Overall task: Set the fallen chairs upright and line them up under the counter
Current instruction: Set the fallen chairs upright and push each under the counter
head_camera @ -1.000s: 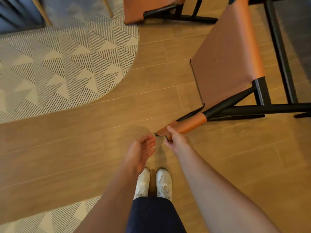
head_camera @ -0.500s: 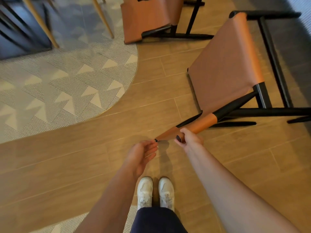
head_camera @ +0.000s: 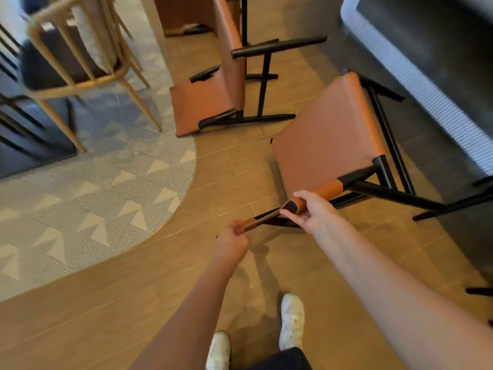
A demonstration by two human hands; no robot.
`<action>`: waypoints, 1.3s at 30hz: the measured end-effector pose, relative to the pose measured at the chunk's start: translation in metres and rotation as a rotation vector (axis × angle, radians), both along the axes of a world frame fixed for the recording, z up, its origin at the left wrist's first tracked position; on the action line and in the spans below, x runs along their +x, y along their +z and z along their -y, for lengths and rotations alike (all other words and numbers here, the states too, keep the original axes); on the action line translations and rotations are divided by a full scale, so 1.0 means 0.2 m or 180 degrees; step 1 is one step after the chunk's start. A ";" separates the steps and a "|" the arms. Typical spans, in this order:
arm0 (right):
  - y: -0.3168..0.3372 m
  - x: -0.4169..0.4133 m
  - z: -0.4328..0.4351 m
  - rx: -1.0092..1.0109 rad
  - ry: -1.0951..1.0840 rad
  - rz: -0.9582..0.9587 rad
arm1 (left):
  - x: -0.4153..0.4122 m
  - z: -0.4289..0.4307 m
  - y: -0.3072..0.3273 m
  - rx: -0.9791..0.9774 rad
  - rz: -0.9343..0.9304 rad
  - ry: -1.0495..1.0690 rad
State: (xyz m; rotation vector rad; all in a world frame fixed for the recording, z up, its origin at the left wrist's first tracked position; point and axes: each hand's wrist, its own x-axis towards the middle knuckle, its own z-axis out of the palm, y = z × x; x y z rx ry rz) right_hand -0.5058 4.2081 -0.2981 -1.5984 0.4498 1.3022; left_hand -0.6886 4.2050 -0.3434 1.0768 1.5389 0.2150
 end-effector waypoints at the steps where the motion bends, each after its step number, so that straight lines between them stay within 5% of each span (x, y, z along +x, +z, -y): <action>1: 0.07 0.06 -0.02 0.0080 -0.0026 -0.0016 | 0.08 -0.02 0.03 0.0289 -0.0167 -0.0333; 6: 0.37 0.37 -0.10 0.0529 0.0058 -0.0134 | 0.49 -0.12 0.19 0.1171 -0.0380 -0.1225; 12: 0.61 0.75 -0.15 0.0737 -0.0019 -0.0294 | 0.90 -0.31 0.40 0.1685 -0.1125 -0.1495; 18: 0.80 1.10 -0.13 0.1101 -0.0313 -0.0423 | 1.28 -0.39 0.63 0.1842 -0.1042 -0.1408; 30: 0.94 1.63 0.06 0.1011 -0.0918 -0.0795 | 1.79 -0.49 0.87 0.3044 -0.1183 -0.2386; 39: 0.86 1.78 0.31 0.0898 -0.1267 -0.1172 | 2.01 -0.42 0.90 0.3549 -0.1969 -0.3514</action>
